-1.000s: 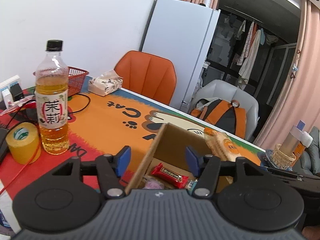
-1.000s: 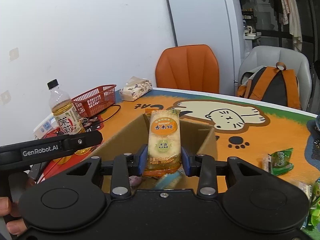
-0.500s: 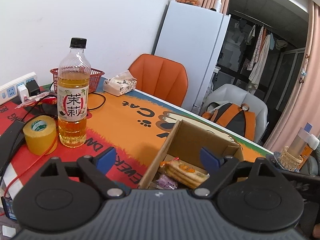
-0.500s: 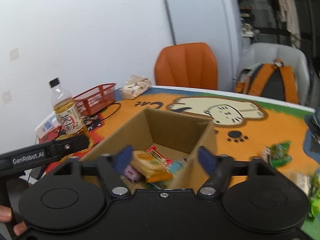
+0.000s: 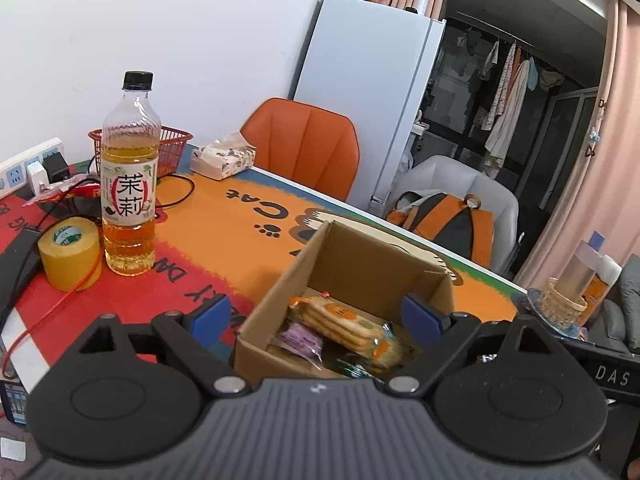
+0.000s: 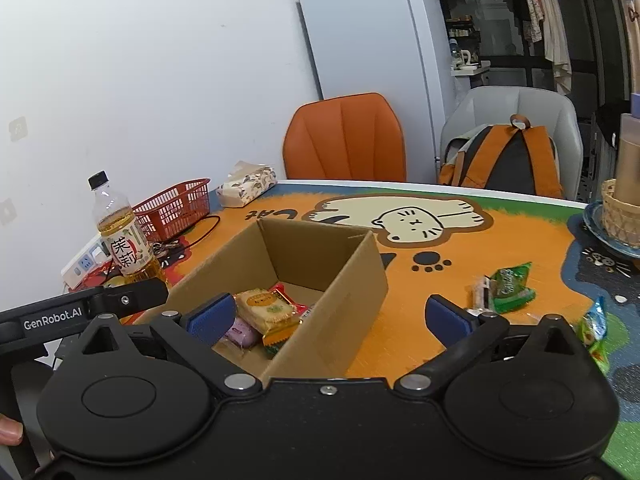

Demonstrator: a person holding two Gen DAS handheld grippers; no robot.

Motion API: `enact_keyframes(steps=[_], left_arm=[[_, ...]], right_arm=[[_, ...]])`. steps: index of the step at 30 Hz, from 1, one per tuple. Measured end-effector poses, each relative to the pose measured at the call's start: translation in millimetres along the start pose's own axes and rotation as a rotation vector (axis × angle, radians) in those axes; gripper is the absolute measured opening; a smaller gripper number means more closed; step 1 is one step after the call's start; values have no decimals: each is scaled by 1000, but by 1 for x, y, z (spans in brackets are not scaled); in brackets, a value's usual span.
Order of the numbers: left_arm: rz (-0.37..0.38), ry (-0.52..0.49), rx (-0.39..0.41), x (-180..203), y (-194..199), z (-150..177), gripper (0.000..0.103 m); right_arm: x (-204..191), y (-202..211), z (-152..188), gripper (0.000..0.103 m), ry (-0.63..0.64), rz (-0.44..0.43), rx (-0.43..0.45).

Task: Organize snacks
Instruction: 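Move both grippers back to the snack pile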

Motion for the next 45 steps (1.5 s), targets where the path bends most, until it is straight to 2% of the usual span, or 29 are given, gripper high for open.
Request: enact_keyframes(steps=[9, 21, 33, 45], left_arm=[[29, -10, -3, 12, 13, 5, 93], [142, -39, -50, 49, 25, 26, 93], [185, -94, -89, 81, 23, 48, 93], [189, -141, -108, 108, 17, 63, 93]], right_arm=[[13, 20, 7, 103, -18, 28, 3], [35, 51, 20, 103, -42, 44, 17], [69, 72, 36, 103, -93, 90, 14], [99, 83, 53, 103, -141, 126, 5]])
Point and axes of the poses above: each gripper's, at about its wrist camera, not at the fingertips, and y roughly against the way its jaws point, x to its right, z to its underside, the point moved 7 cm from there along -y, roughly the way its jaws point, and after that the axes turned 10 degrees about y, right-handed, at the moved point
